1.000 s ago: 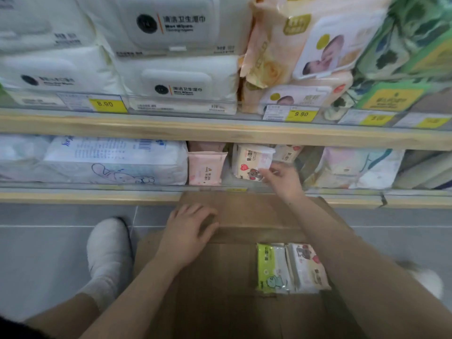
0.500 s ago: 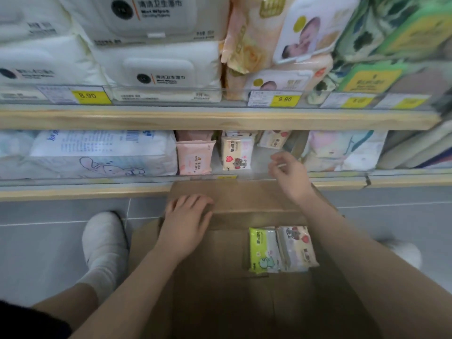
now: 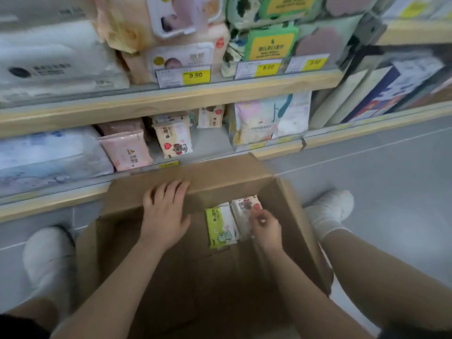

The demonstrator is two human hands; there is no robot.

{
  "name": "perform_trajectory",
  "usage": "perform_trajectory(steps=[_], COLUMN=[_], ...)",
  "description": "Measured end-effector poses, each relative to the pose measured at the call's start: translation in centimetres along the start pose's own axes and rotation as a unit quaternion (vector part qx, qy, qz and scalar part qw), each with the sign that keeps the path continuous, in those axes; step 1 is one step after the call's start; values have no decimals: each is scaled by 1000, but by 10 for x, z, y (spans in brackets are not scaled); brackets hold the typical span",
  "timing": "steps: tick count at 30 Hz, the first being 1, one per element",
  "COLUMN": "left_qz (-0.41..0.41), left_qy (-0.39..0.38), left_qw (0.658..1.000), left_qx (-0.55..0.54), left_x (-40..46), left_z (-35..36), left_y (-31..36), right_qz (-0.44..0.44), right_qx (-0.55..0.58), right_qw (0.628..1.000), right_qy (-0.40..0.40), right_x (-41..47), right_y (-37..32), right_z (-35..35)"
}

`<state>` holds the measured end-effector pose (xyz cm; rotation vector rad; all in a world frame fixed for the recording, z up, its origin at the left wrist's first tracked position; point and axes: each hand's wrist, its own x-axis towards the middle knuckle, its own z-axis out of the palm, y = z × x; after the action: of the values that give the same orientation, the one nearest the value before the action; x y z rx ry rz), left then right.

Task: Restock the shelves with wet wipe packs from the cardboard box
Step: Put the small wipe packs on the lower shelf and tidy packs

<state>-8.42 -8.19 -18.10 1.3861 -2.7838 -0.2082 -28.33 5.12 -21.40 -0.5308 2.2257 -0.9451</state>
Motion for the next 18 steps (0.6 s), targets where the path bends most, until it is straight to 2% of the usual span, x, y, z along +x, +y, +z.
perform_trajectory(steps=[3,11,16,18], left_qz=[2,7,6,4], left_qy=[16,32,19,7], left_qw=[1000,999,1000,1000], left_qx=[2,1,0,-7], left_x=[0,1,1,1], left_z=[3,7,4,0], left_y=[-1,-4,-4,-4], right_qz=[11,69,37,38], right_qx=[-52,-161,-243,-227], right_qw=[998,984,968,970], right_qy=[16,11,59,72], right_x=[14,36,27,20], right_y=[23,27,23,22], right_z=[13,26,24,19])
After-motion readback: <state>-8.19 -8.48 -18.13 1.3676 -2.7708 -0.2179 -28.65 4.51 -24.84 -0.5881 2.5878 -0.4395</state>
